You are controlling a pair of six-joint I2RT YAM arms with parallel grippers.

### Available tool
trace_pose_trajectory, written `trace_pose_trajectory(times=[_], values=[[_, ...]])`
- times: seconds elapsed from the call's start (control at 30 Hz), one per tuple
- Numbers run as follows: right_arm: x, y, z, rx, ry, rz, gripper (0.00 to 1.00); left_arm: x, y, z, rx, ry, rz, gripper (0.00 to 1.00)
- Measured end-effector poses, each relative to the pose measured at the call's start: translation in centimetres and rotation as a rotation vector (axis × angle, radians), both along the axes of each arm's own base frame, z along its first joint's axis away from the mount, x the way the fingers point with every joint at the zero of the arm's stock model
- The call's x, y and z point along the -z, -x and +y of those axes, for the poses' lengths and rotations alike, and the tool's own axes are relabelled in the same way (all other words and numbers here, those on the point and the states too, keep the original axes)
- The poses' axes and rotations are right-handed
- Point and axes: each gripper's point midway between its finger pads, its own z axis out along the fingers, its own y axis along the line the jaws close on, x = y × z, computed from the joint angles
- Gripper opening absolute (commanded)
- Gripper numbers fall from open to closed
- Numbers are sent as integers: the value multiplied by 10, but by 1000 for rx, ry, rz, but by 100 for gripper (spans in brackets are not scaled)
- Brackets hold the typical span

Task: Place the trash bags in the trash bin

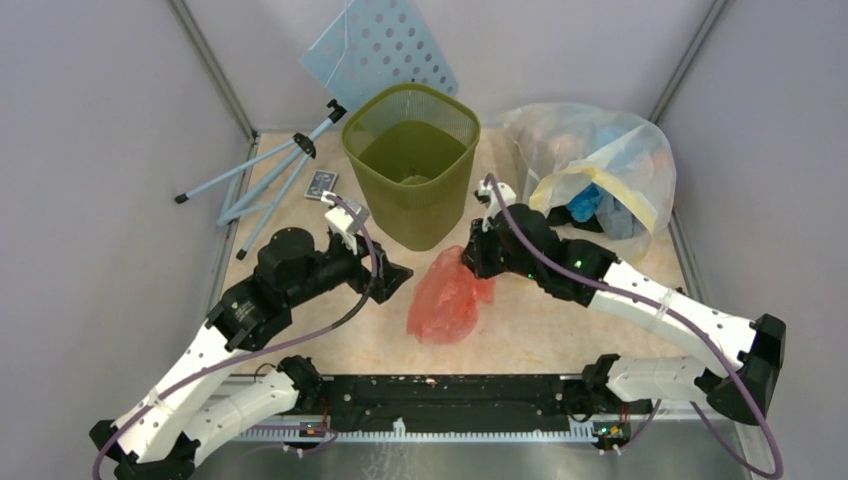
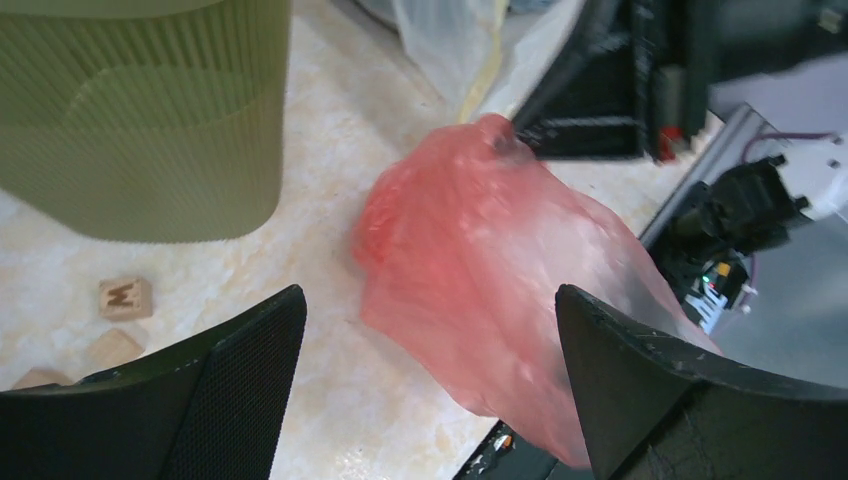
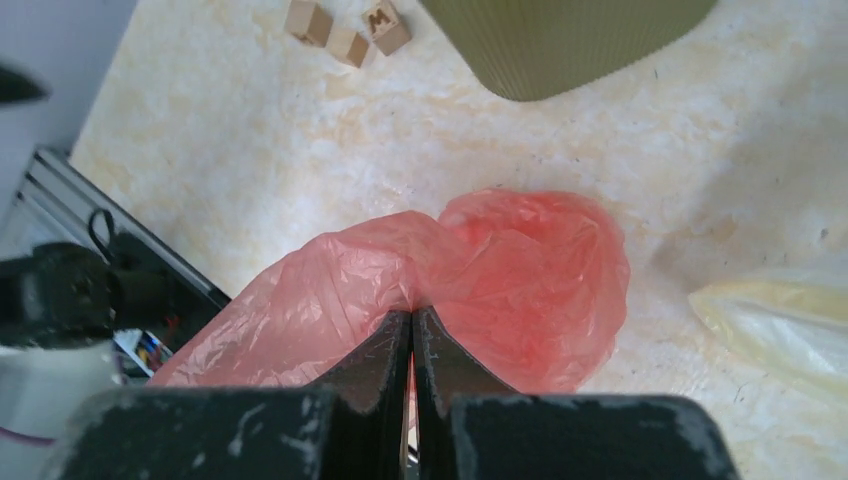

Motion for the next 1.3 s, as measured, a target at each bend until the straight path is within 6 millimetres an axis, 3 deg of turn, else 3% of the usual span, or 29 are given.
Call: trace_pose_trajectory(times=[0.13, 0.3, 0.43, 0.6, 0.8, 0.93, 1.03, 1.17, 1.23, 1.3], values=[[0, -12, -12, 107, -72, 115, 0, -11, 17, -8, 114, 30, -39, 99], [-13, -9, -9, 168, -117, 207, 0, -21, 33, -21, 249, 63, -78, 99], [-29, -17, 0, 214, -138, 246, 0, -18, 31, -26, 284, 26, -96, 99], [-18, -18, 4, 257, -121, 309, 0, -23, 21, -35, 303, -55, -161, 99], [-14, -19, 4, 292, -130, 334, 0, -12, 32, -58, 336, -171, -223, 99], [-15, -20, 4, 300, -137, 336, 0, 5, 24, -59, 276, -278, -235, 97], [-14, -20, 4, 302, -138, 338, 0, 12, 11, -50, 194, -342, -241, 88], [-14, -20, 4, 304, -137, 335, 0, 18, -6, -32, 62, -400, -259, 68], [-14, -21, 3, 305, -135, 332, 0, 23, -11, -23, 16, -424, -262, 50], [-14, -22, 3, 306, -130, 325, 0, 29, -13, -17, -9, -445, -258, 21]])
